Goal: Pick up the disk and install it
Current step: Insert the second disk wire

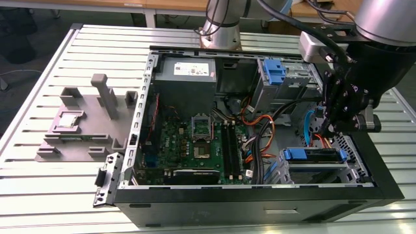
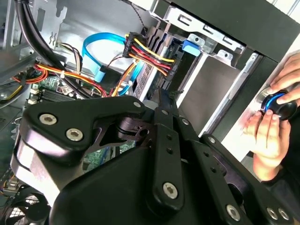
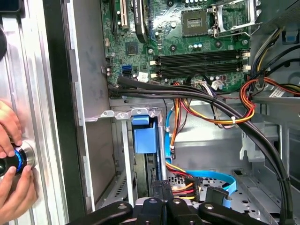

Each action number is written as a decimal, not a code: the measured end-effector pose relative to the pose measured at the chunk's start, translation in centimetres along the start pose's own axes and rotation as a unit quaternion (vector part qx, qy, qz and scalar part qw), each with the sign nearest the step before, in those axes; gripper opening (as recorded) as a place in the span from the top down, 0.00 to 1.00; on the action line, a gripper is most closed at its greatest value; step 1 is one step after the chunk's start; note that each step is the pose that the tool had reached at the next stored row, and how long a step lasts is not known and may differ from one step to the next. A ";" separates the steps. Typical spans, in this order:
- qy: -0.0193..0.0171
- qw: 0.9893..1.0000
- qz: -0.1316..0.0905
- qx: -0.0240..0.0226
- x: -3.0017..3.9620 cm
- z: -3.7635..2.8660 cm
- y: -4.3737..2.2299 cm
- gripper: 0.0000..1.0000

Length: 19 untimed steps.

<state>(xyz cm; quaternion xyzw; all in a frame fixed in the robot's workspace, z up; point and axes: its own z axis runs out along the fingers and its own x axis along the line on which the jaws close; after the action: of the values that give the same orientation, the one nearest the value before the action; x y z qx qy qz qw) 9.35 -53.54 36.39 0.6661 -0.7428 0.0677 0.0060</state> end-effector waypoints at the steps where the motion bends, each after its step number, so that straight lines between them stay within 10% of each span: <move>1: 0.000 1.000 0.000 0.000 -0.01 -0.07 0.00 0.89; 9: -0.001 1.000 0.000 0.000 0.10 -2.20 -0.17 0.89; 19: -0.001 1.000 0.000 -0.003 -0.71 -2.17 -0.09 0.89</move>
<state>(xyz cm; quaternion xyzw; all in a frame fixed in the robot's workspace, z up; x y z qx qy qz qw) 9.35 -52.61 38.47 0.6659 -0.7431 0.0649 0.0073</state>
